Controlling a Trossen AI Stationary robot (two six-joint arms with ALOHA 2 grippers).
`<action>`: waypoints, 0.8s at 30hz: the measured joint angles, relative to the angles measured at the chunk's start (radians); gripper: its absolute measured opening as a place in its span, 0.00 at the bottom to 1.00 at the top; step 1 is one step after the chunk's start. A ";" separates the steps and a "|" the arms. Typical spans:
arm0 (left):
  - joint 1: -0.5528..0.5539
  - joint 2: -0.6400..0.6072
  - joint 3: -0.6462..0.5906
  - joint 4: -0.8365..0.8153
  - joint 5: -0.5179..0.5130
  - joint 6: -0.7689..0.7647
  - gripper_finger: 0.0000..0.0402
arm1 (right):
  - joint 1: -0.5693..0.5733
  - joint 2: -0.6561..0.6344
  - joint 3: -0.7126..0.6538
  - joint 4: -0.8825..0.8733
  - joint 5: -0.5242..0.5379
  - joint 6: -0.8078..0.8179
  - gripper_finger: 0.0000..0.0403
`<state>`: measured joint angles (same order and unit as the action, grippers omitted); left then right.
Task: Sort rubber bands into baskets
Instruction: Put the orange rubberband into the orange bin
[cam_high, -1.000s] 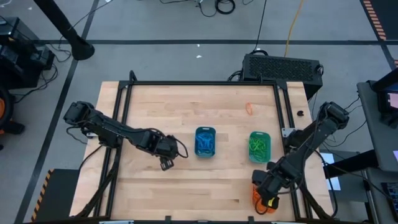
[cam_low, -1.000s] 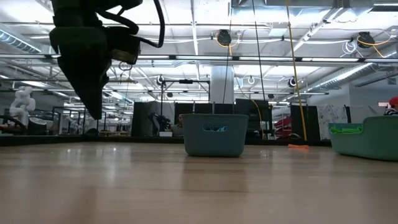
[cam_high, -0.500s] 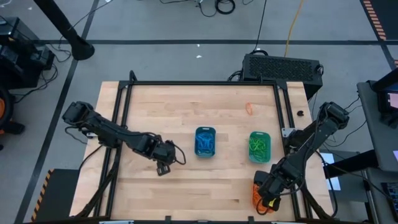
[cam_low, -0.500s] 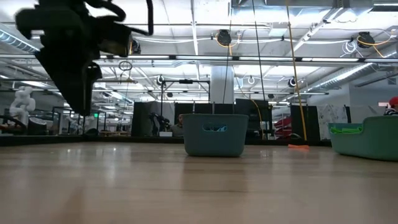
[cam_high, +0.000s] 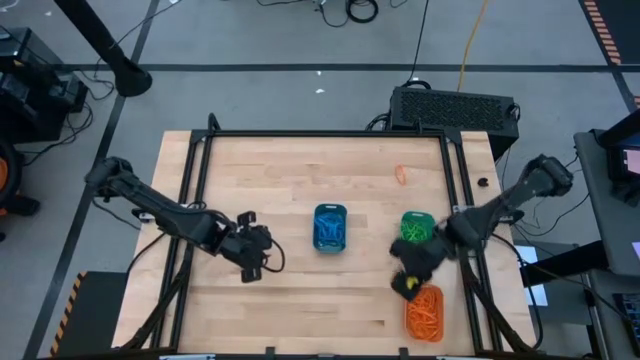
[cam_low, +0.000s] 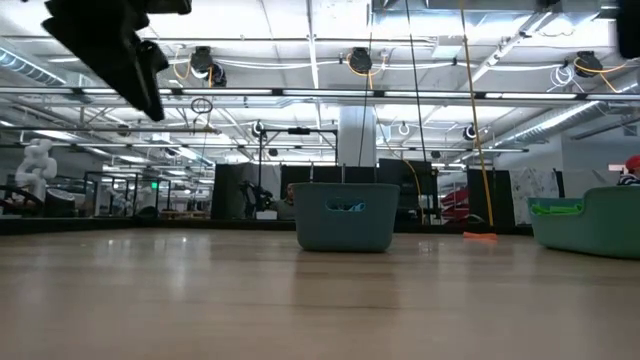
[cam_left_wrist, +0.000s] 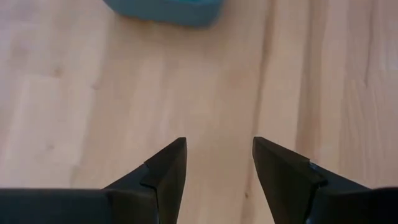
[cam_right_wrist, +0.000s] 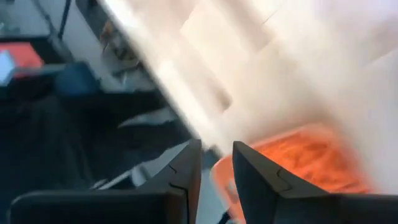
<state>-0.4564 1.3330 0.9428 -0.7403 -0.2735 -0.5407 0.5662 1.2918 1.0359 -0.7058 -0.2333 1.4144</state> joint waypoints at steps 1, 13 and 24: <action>0.000 -0.011 0.000 0.000 -0.020 0.000 0.48 | -0.038 -0.014 0.000 -0.015 0.000 -0.034 0.21; 0.076 -0.047 0.000 0.055 -0.072 -0.050 0.48 | -0.669 -0.044 0.000 -0.293 0.151 -0.621 0.15; 0.149 -0.047 0.000 0.124 -0.023 -0.173 0.48 | -1.097 0.181 0.000 -0.297 0.268 -0.943 0.23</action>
<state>-0.3077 1.2861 0.9428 -0.6166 -0.2969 -0.7137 -0.5306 1.4732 1.0363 -1.0028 0.0345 0.4711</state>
